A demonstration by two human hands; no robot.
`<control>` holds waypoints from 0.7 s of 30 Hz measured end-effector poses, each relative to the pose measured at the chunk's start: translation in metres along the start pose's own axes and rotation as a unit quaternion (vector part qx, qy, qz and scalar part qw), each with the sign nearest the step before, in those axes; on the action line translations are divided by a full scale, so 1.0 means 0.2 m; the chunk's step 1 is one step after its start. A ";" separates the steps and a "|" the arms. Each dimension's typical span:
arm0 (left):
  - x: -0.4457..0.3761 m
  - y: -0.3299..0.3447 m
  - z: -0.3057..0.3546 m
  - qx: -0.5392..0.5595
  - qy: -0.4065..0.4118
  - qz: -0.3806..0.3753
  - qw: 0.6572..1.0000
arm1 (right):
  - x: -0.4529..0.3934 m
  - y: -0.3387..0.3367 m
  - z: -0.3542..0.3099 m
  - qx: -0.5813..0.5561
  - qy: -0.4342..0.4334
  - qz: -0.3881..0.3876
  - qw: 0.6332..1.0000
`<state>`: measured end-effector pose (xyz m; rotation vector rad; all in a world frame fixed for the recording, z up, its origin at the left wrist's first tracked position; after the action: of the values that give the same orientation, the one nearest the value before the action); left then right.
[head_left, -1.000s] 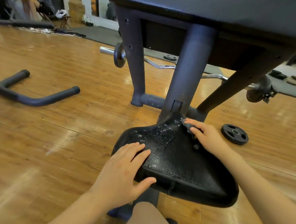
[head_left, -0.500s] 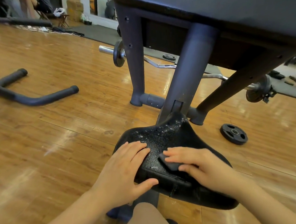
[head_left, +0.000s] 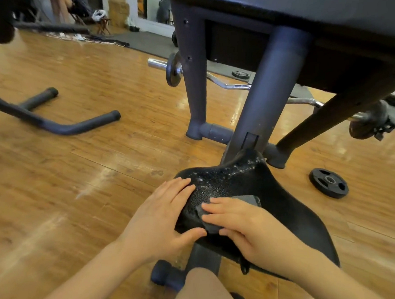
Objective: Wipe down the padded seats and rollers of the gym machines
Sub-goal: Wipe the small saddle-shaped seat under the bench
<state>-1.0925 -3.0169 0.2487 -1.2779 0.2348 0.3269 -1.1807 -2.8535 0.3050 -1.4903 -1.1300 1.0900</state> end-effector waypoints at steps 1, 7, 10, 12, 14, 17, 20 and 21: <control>0.00 0.00 0.00 -0.004 -0.001 -0.003 1.000 | 0.01 0.00 0.01 -0.013 -0.004 -0.007 1.000; 0.00 0.00 0.00 0.007 -0.012 -0.010 1.000 | -0.12 -0.03 0.24 -0.054 0.054 0.038 0.996; 0.00 -0.01 0.00 0.029 -0.042 -0.025 0.998 | -0.22 -0.03 0.35 -0.045 0.125 0.071 0.989; 0.00 -0.03 -0.01 0.052 -0.073 -0.024 0.996 | -0.25 -0.03 0.30 -0.027 0.113 0.067 0.991; 0.01 -0.04 -0.03 0.062 -0.100 -0.050 0.992 | -0.23 -0.01 0.17 -0.033 0.045 0.042 0.998; 0.01 -0.05 -0.03 0.079 -0.126 -0.081 0.986 | -0.17 0.02 0.03 -0.037 -0.044 -0.008 0.998; 0.01 -0.05 -0.03 0.083 -0.125 -0.087 0.985 | -0.23 0.00 0.09 -0.060 -0.028 -0.010 0.998; 0.01 -0.04 -0.04 0.081 -0.122 -0.085 0.986 | -0.27 0.00 0.14 -0.069 -0.010 0.001 0.998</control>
<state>-1.0884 -3.0258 0.2537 -1.0776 -0.0554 0.3089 -1.2170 -2.9029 0.3062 -1.5896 -1.2395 1.0481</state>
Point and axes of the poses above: each hand's wrist, its own x-axis away from the middle knuckle, its own y-axis out of the palm, z = x × y, the point moved 2 cm from there along -x, towards the middle knuckle, and after that the axes turned 2 degrees about x, right-handed, at the moved point
